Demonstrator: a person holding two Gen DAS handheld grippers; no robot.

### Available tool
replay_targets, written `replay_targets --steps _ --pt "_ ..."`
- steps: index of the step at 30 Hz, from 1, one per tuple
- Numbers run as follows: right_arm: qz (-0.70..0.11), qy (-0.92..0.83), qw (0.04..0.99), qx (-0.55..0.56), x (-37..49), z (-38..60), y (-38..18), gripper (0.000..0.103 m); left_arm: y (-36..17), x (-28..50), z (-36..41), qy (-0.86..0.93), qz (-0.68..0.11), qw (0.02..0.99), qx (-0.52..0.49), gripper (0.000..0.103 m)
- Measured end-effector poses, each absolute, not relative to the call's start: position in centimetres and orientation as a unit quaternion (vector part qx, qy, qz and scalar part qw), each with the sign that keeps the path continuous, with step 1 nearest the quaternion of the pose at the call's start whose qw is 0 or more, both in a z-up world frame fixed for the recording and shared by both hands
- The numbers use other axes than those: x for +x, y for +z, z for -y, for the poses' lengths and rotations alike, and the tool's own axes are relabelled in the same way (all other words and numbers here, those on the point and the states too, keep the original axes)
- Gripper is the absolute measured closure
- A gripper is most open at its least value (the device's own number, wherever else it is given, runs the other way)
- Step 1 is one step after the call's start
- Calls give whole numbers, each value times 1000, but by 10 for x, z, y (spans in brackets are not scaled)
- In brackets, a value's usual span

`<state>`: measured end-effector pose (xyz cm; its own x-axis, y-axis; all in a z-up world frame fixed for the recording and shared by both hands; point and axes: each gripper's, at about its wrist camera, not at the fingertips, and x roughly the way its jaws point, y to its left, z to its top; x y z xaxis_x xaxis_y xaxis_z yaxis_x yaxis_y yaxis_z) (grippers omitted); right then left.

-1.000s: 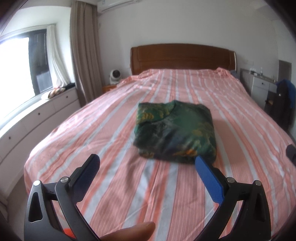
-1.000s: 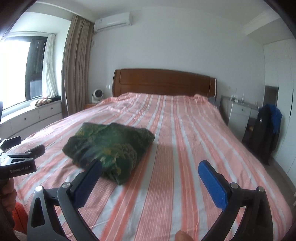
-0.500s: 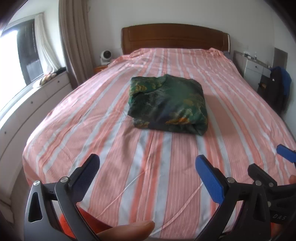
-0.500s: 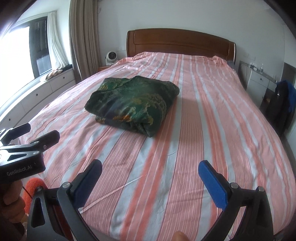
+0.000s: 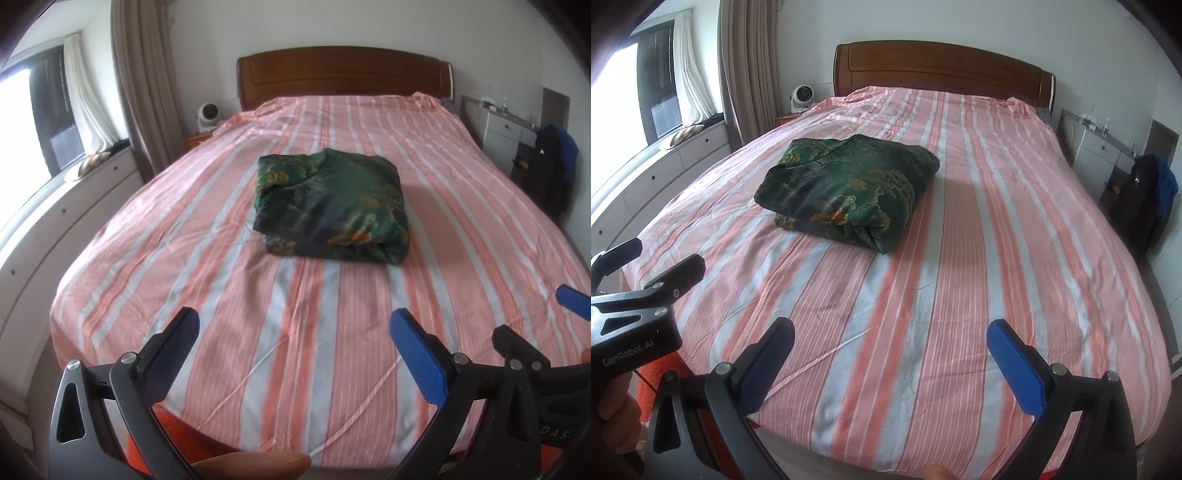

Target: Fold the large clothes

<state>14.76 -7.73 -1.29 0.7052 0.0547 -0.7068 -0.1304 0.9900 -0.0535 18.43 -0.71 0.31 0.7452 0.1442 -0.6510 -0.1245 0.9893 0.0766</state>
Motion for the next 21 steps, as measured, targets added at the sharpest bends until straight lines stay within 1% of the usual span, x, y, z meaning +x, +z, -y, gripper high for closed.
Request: replay_targets --steps 5,16,21 --pt "-367 39 927 -62 144 75 -8 0 2 186 10 70 -354 933 17 0" --pt "-373 35 926 -57 143 78 -13 0 -1 186 10 62 -355 933 5 0" --pt "-372 35 926 -55 143 80 -13 0 3 184 11 74 -343 936 6 1"
